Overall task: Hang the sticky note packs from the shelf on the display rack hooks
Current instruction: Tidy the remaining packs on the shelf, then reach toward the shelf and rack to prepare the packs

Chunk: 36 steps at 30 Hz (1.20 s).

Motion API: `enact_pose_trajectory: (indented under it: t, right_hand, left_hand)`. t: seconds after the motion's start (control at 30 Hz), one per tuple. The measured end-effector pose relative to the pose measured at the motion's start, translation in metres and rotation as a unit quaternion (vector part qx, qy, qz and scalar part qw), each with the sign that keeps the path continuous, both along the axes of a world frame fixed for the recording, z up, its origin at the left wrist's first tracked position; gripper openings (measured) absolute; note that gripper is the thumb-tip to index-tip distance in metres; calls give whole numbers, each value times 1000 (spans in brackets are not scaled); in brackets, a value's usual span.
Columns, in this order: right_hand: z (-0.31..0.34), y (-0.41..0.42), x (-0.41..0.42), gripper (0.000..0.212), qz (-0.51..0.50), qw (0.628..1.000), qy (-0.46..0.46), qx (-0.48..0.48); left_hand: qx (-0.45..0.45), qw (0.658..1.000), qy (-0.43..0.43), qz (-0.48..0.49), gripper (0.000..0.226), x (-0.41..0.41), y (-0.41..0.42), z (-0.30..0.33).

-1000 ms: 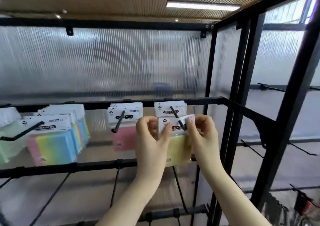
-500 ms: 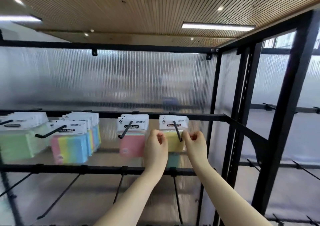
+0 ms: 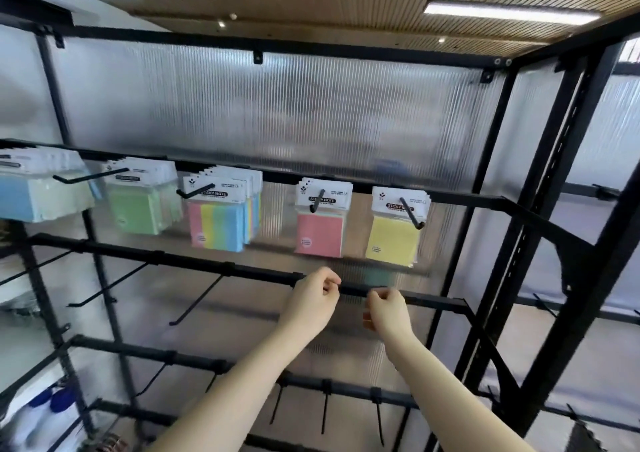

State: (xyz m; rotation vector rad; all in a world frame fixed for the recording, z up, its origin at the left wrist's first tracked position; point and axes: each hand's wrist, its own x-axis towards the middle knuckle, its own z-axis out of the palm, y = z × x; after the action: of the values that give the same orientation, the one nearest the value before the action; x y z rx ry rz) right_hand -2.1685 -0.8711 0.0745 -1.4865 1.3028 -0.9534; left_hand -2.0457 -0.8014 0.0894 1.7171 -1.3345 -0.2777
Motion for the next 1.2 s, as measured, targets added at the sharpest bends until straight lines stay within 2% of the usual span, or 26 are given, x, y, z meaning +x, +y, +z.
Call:
enact_pose_trajectory:
  t: [0.13, 0.4, 0.53, 0.77, 1.0, 1.2]
  right_hand:
    - [1, 39, 38, 17, 19, 995, 22, -94]
    - [28, 112, 160, 23, 113, 978, 72, -161]
    - [38, 159, 241, 19, 176, 963, 98, -179]
    - [36, 246, 366, 18, 289, 927, 123, -203]
    - [21, 320, 454, 21, 390, 887, 143, -200]
    - [2, 352, 523, 21, 459, 850, 156, -206]
  left_hand:
    - [1, 1000, -15, 21, 13, 41, 37, -2]
    - [23, 995, -61, 70, 9, 159, 123, 8]
    - [54, 989, -87, 103, 13, 235, 181, 6]
    - [115, 966, -82, 215, 6, 356, 296, -7]
    - [183, 934, -71, 299, 10, 426, 390, -24]
    - [196, 914, -52, 351, 16, 468, 433, -44]
